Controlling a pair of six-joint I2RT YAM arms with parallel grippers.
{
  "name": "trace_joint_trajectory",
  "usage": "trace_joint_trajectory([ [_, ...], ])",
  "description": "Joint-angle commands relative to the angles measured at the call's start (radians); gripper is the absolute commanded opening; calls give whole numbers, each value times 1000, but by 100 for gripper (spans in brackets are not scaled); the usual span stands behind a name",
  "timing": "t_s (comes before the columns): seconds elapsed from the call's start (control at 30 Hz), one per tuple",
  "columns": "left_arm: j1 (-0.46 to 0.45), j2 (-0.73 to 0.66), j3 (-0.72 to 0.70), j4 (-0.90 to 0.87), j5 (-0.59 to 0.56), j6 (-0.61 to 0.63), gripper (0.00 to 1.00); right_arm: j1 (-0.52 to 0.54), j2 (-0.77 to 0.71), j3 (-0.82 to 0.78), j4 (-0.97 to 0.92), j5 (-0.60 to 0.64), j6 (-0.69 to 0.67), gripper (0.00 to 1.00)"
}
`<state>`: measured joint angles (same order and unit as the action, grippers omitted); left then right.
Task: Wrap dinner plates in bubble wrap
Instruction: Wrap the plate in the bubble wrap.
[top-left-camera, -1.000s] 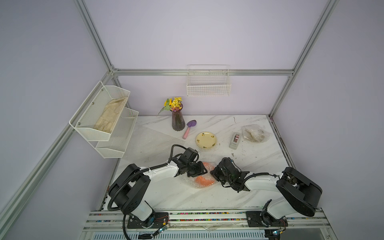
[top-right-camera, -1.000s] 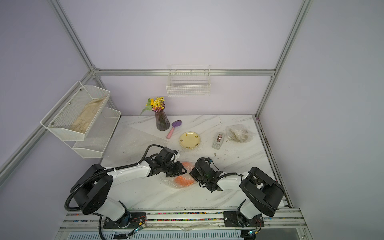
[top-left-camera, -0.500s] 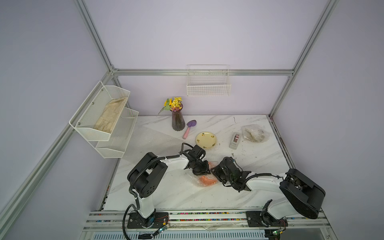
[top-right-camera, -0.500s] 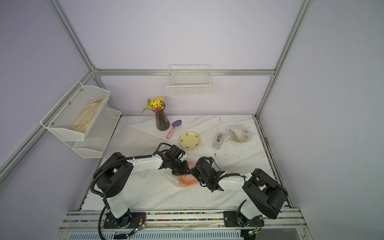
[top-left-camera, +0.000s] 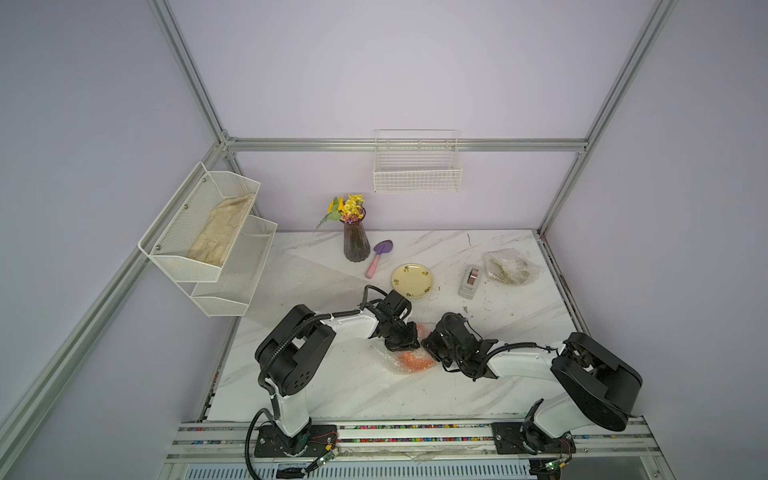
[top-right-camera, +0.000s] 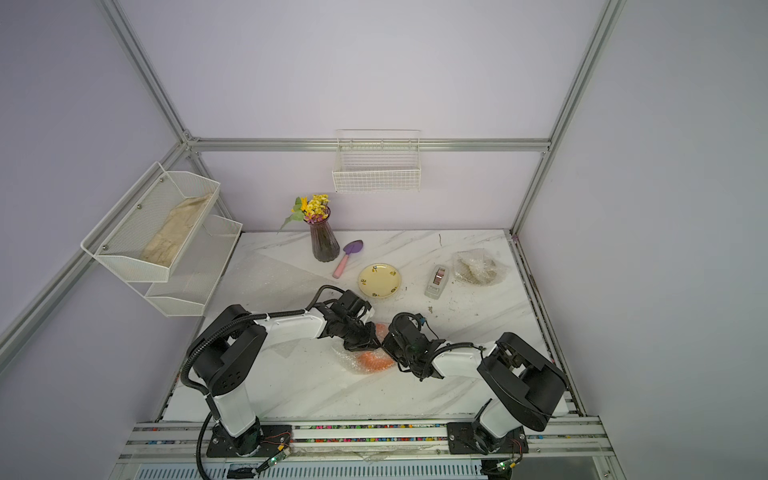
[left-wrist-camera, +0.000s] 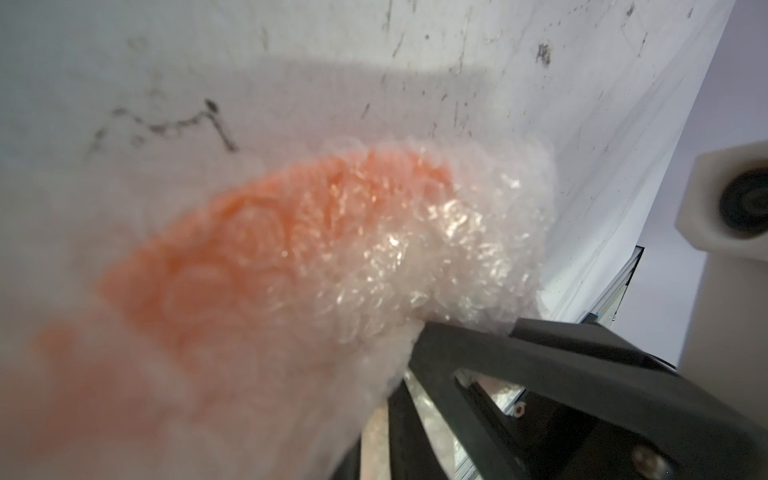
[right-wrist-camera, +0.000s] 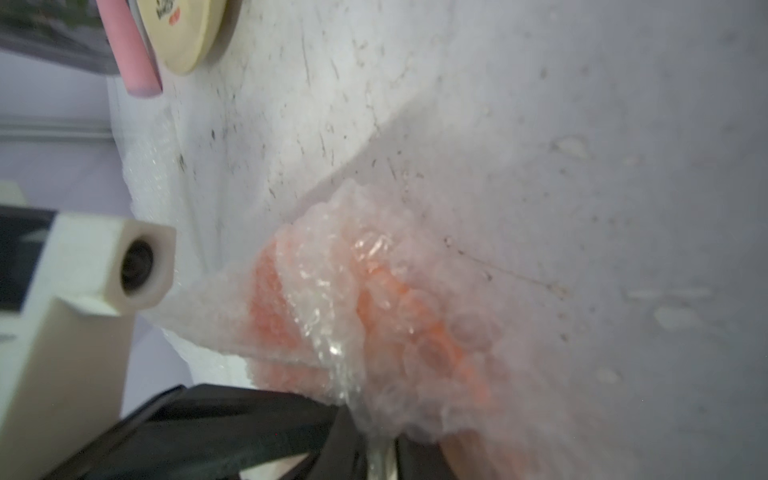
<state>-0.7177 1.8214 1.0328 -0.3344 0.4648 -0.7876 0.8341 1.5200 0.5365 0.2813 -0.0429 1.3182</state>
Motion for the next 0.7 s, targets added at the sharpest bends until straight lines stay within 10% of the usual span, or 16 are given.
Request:
trace_joint_trajectory([
  [0.0, -16, -43, 79, -150, -83, 53, 22, 5, 7, -21, -70, -3, 8, 4],
  [0.3, 38, -351, 108, -530, -410, 79, 53, 4, 18, -20, -63, 6, 9, 0],
  [0.67, 143, -602, -211, -337, -225, -2, 63, 5, 31, -10, -56, -3, 9, 0],
])
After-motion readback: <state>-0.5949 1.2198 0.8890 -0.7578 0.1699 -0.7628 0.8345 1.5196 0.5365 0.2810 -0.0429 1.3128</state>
